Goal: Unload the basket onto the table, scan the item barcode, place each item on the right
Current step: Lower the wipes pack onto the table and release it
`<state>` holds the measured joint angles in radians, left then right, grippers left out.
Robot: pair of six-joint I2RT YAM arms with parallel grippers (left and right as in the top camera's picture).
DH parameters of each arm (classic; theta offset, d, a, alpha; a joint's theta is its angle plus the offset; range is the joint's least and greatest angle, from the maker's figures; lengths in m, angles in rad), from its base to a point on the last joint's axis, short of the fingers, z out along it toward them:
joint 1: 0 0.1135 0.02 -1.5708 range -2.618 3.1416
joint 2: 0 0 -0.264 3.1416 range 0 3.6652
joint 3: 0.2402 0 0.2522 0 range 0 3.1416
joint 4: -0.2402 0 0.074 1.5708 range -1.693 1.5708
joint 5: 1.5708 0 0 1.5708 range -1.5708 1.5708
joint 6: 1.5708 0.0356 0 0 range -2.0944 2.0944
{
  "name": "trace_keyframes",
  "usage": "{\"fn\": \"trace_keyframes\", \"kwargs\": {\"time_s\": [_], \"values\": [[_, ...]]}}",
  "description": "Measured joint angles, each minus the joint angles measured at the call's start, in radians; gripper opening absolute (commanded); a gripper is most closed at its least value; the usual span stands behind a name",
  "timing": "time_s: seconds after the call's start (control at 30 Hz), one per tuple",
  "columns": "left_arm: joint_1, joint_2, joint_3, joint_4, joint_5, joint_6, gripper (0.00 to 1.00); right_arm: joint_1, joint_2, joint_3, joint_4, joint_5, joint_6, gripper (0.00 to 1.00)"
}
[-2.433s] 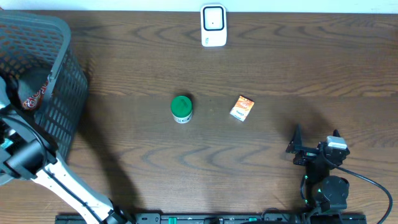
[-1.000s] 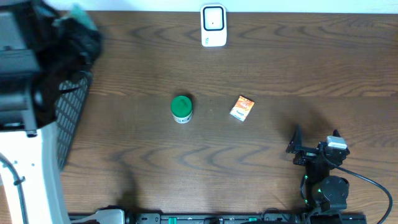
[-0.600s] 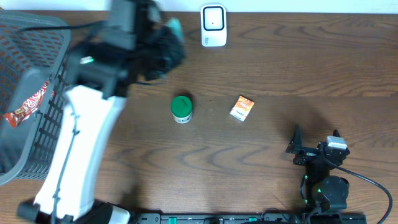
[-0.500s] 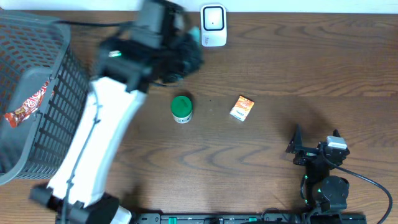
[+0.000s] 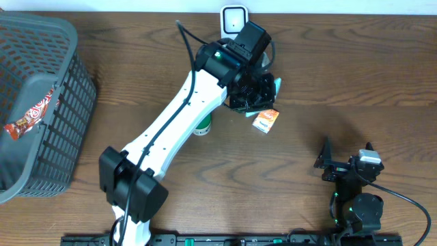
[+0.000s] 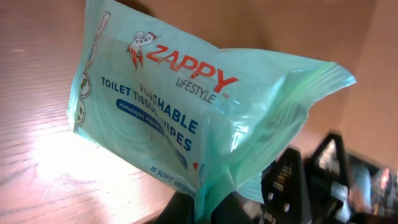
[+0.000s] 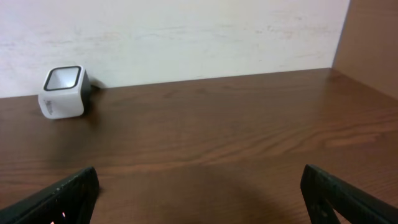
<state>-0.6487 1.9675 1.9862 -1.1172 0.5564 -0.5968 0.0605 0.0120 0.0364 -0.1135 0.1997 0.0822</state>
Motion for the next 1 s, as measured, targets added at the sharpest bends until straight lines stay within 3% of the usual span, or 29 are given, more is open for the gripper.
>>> {"fn": "trace_keyframes", "kwargs": {"time_s": [0.3,0.67,1.0], "values": [[0.048,0.038,-0.020,-0.108,0.257,0.266,0.07,0.000,0.000,0.000,0.000,0.000,0.000,0.99],[0.180,0.043,-0.269,-0.150,0.475,0.572,0.07,0.000,0.000,0.000,0.000,0.000,0.000,0.99],[0.221,0.043,-0.476,-0.014,0.576,0.679,0.07,0.000,0.000,0.000,0.000,0.000,0.000,0.99]]}}
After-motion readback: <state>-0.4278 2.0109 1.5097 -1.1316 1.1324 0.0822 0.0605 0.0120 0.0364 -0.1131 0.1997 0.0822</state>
